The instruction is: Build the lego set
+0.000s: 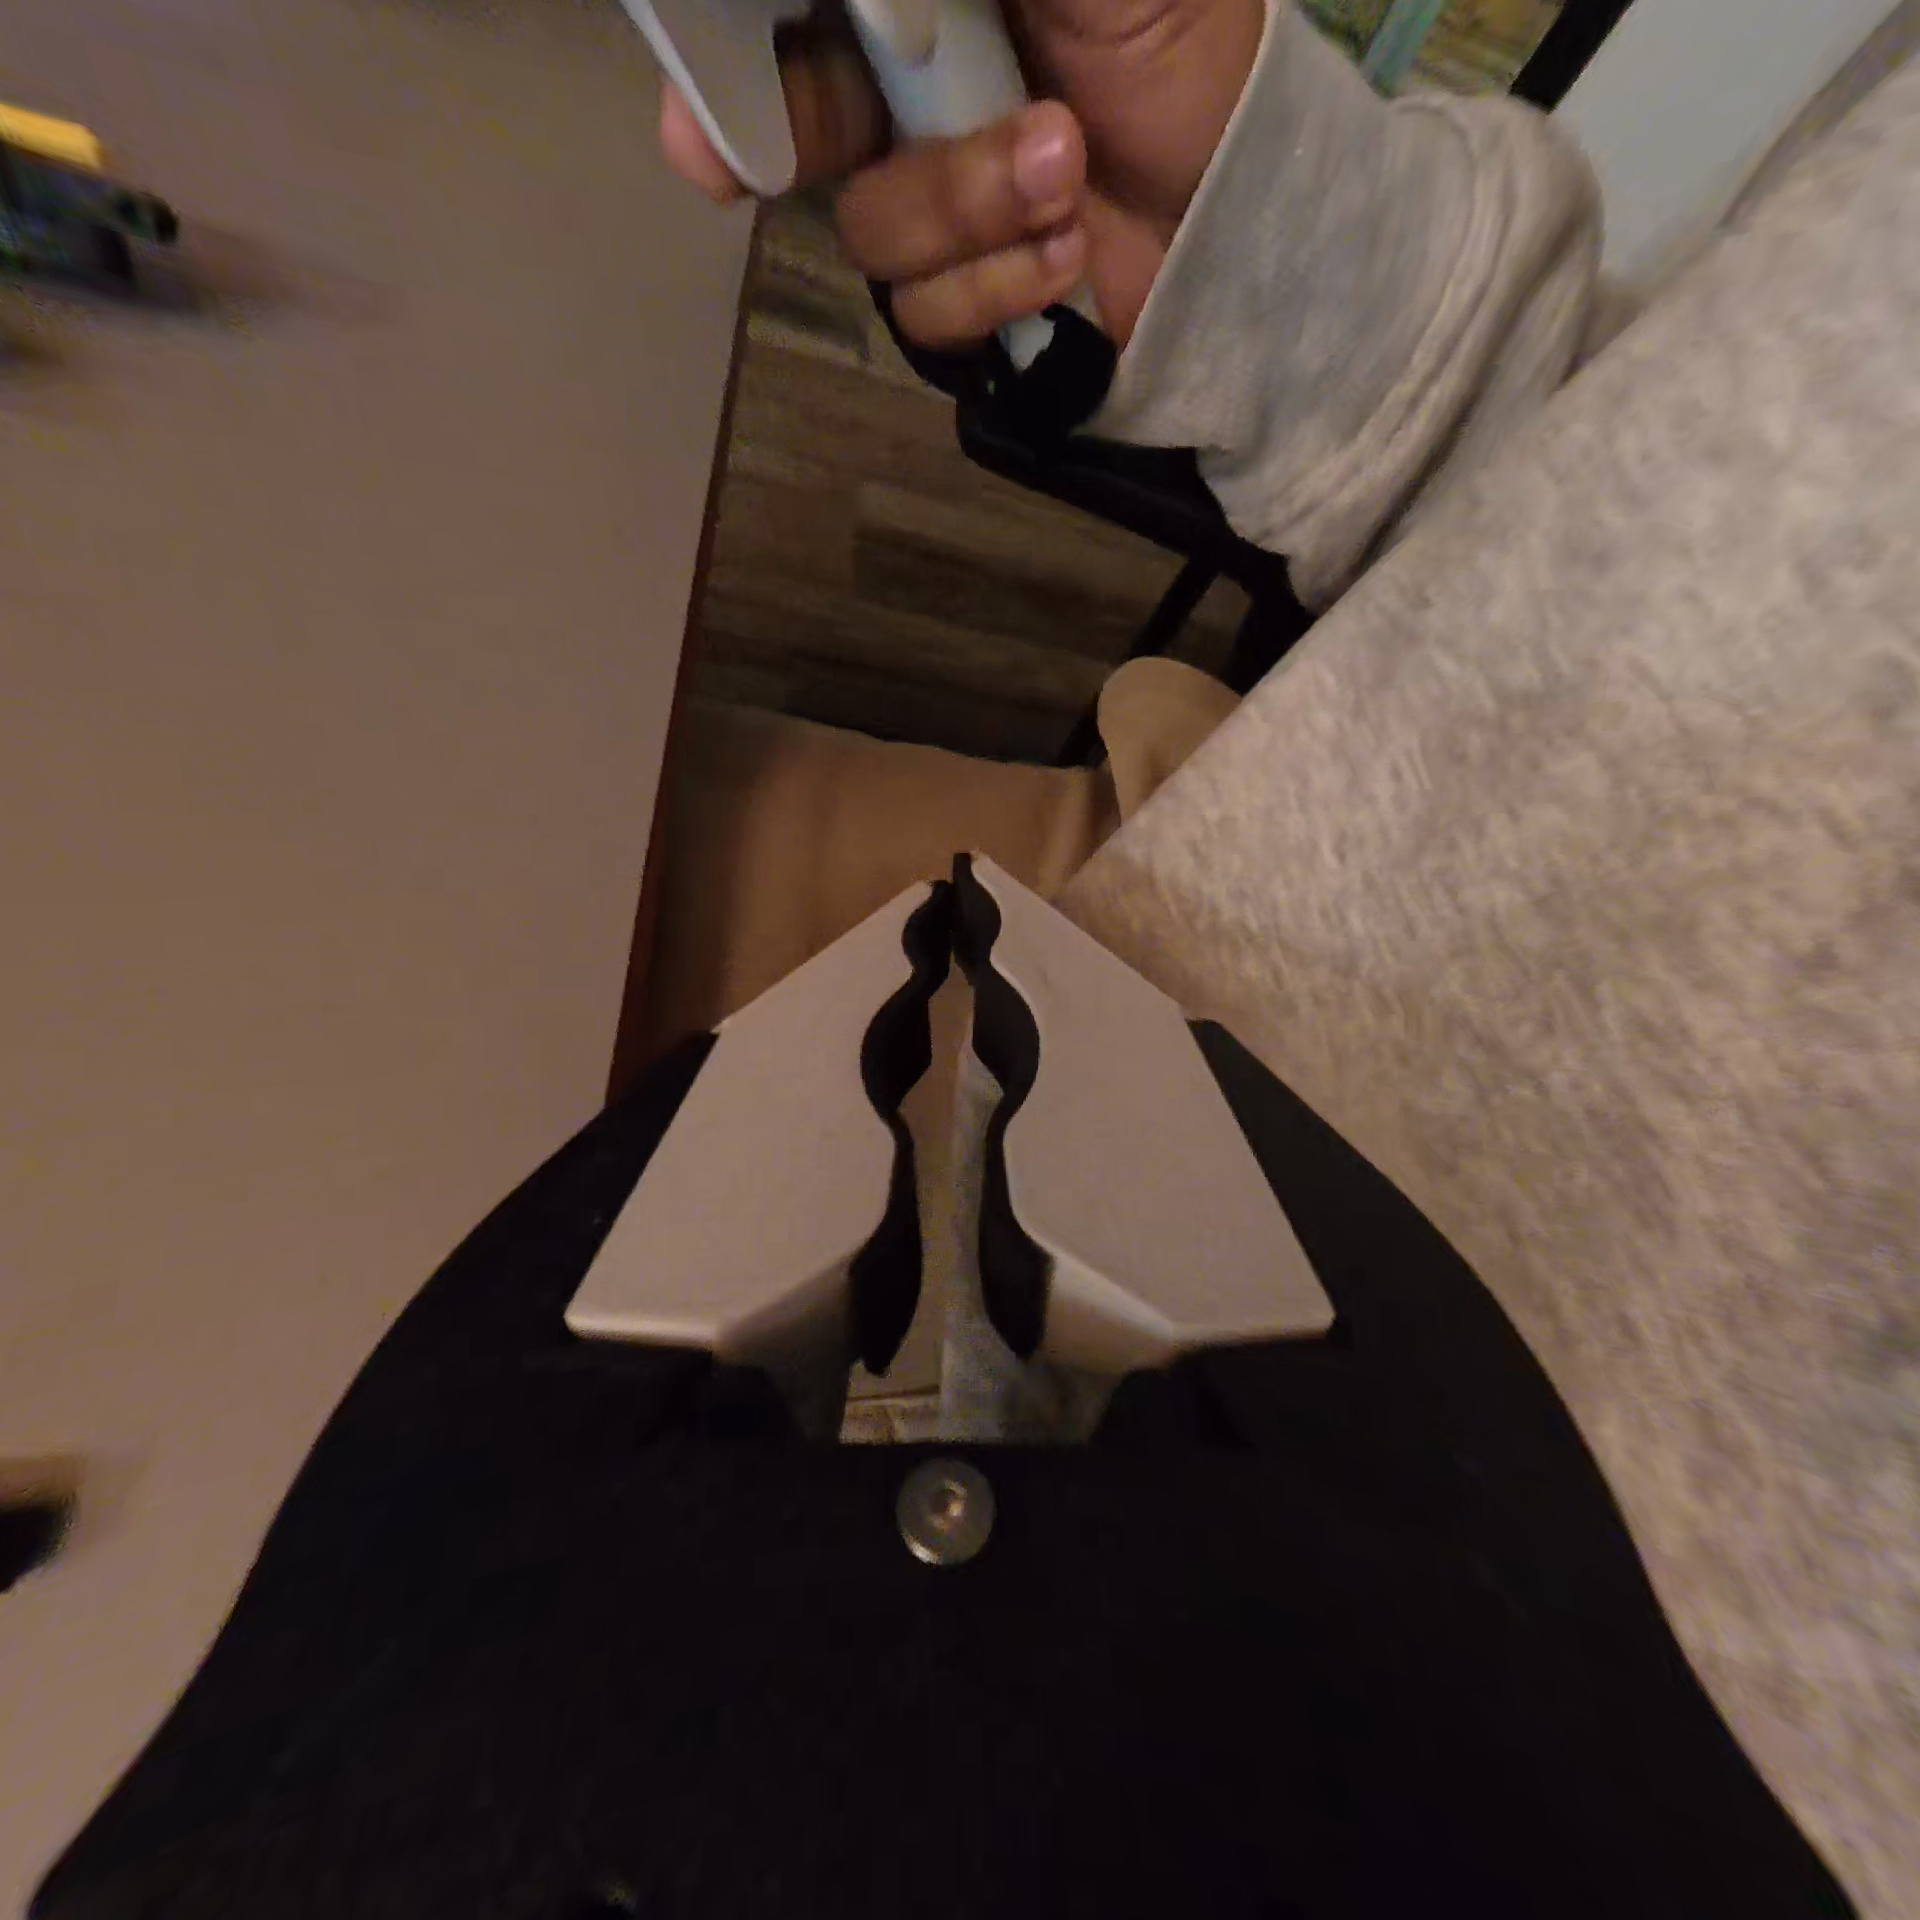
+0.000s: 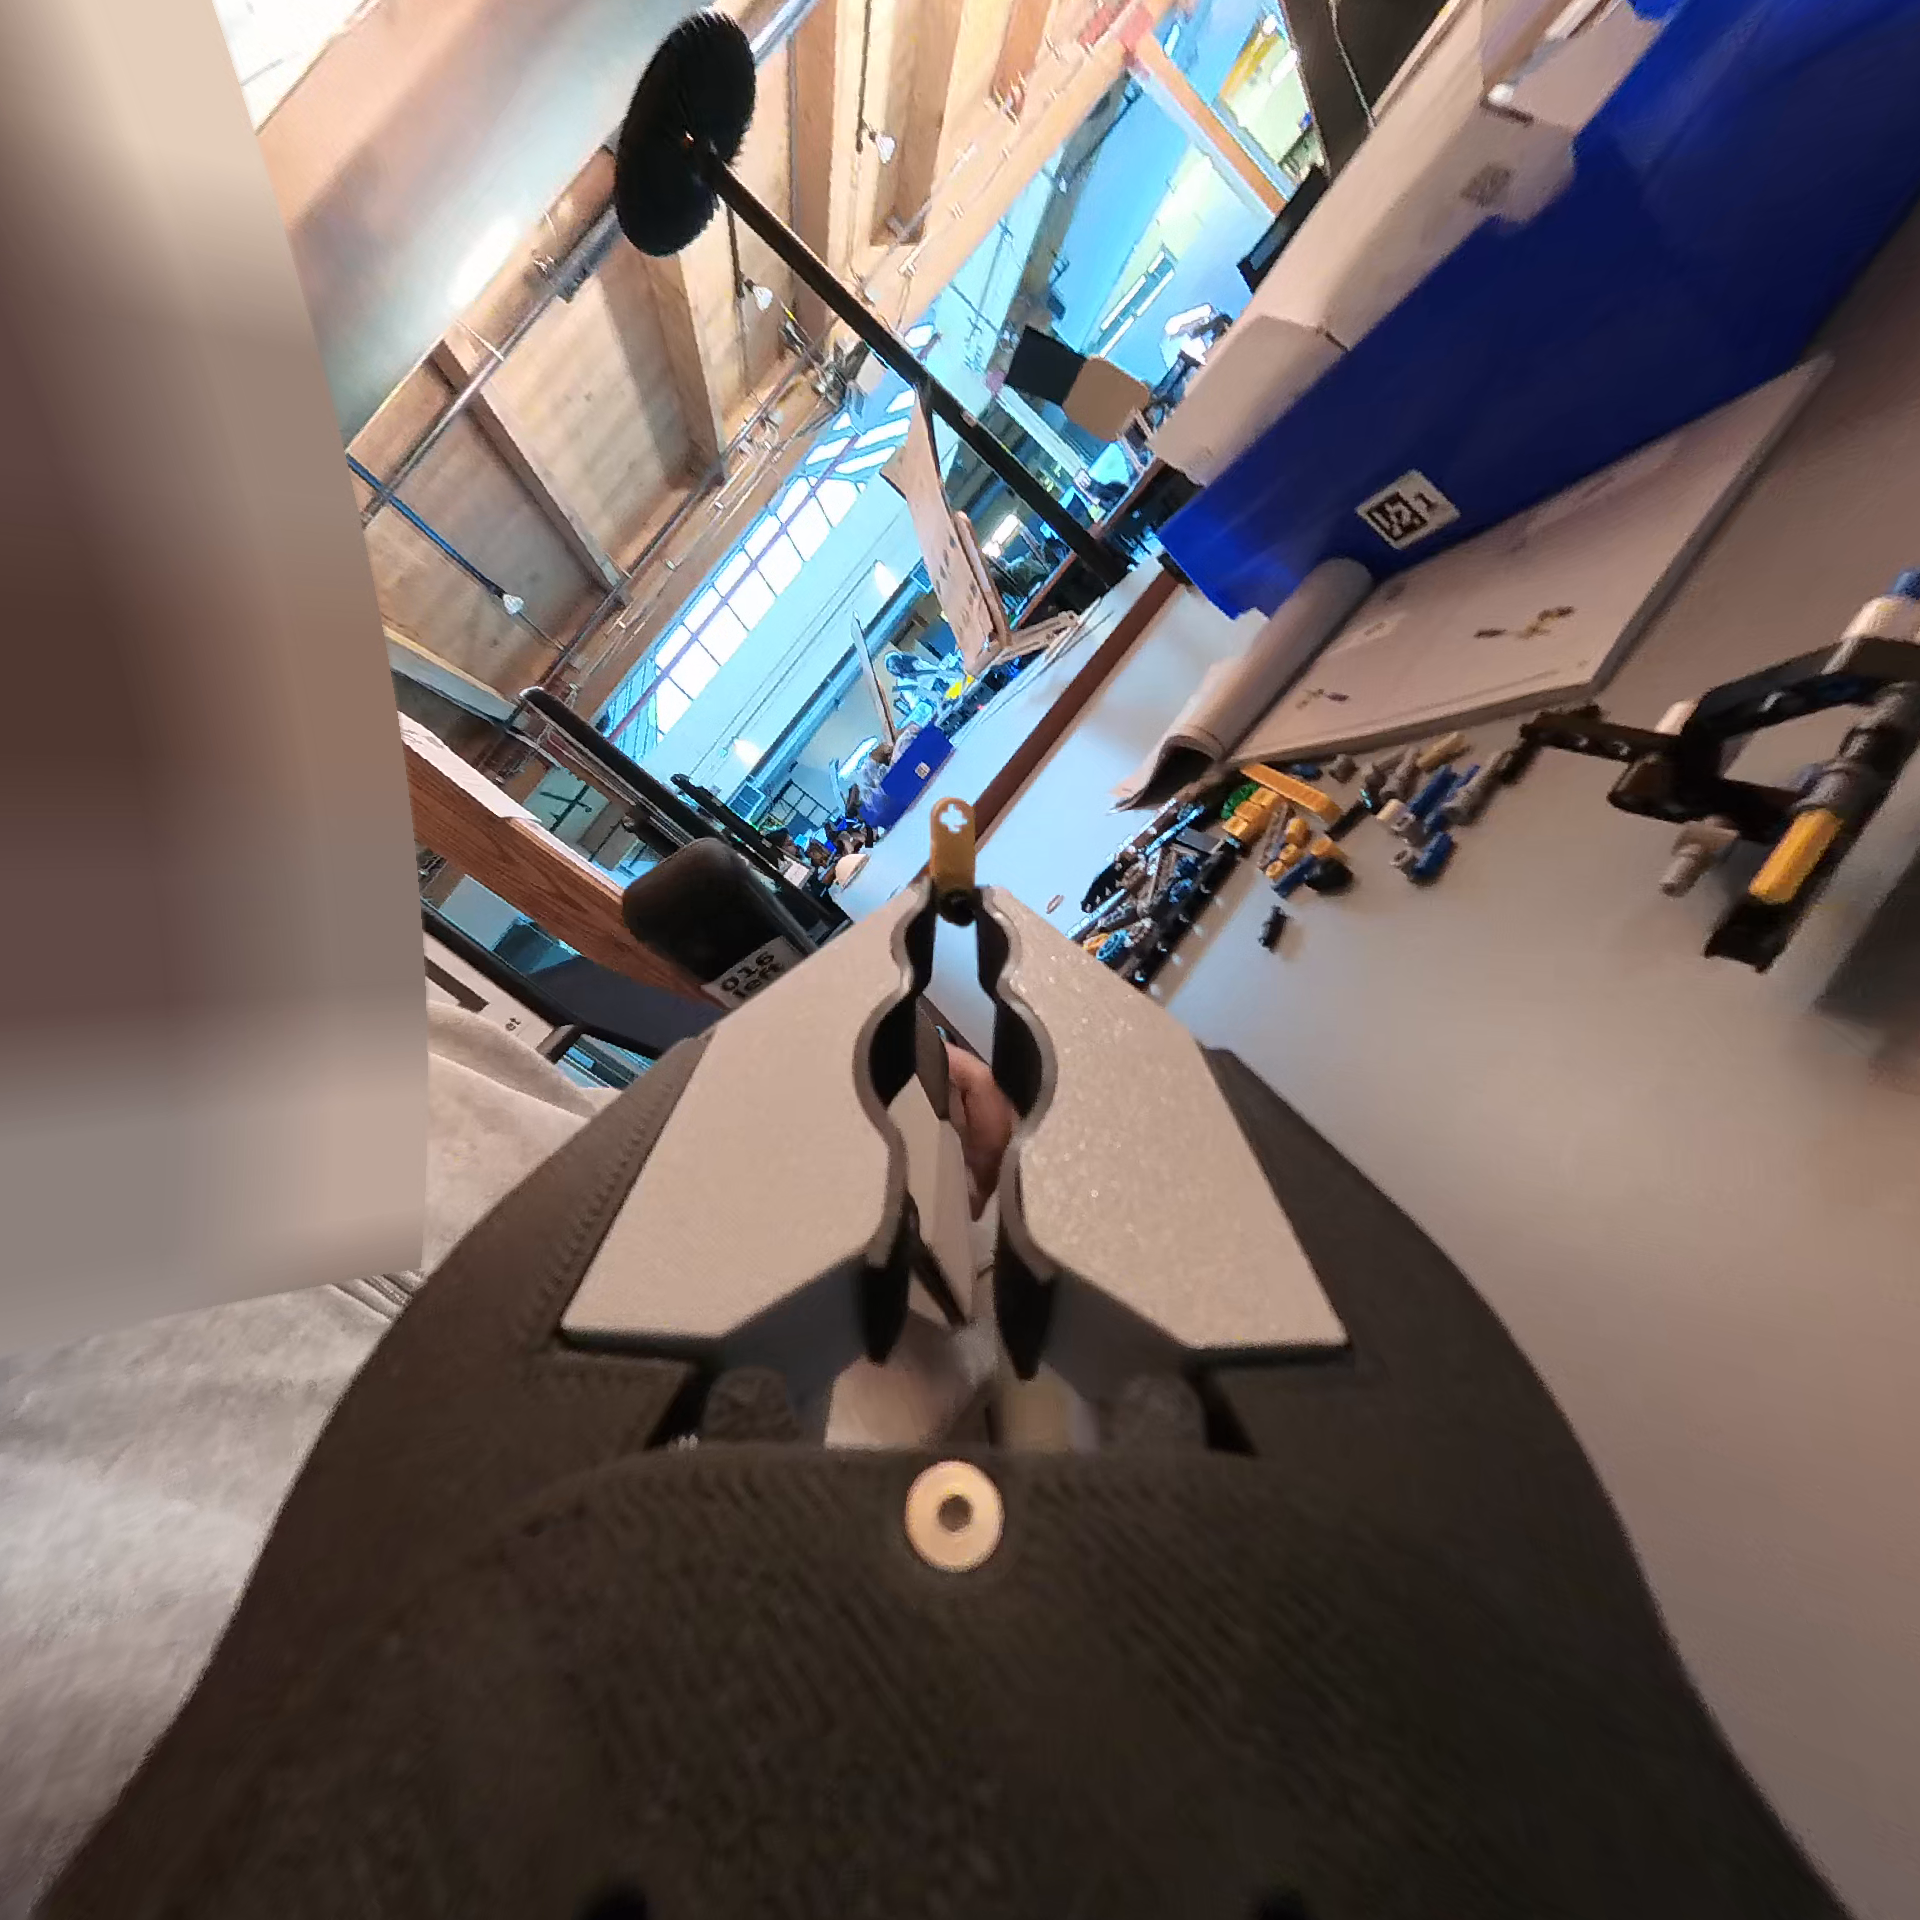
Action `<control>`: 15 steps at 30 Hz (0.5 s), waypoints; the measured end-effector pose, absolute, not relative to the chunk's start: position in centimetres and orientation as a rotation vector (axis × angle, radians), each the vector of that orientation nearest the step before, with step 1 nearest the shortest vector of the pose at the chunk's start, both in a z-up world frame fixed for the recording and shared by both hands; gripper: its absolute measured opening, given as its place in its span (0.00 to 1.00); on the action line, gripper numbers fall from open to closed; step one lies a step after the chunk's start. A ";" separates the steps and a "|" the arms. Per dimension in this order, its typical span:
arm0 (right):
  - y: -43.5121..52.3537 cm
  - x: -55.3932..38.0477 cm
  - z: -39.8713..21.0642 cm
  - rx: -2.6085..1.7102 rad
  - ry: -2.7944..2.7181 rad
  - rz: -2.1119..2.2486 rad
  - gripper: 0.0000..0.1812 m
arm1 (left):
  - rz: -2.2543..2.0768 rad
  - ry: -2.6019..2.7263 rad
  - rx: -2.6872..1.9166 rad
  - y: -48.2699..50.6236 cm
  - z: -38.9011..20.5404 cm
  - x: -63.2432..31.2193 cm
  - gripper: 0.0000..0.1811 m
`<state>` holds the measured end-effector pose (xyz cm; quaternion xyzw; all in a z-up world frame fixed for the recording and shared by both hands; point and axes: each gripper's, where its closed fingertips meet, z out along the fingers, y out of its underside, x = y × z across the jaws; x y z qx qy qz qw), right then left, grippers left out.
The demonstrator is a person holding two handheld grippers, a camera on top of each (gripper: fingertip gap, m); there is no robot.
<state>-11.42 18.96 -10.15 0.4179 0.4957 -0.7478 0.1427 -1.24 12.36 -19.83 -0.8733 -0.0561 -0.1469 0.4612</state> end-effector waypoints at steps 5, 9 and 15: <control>18.6 -11.5 -10.5 1.215 1.431 -2.143 0.03 | -0.257 -0.076 -2.334 13.6 -23.3 0.6 0.04; 18.9 -11.5 -10.2 1.223 1.455 -2.161 0.02 | -0.209 -0.081 -2.415 13.7 -24.5 0.5 0.09; 19.4 -11.2 -9.6 1.199 1.419 -2.181 0.03 | -0.260 -0.136 -2.445 13.6 -25.5 1.2 0.07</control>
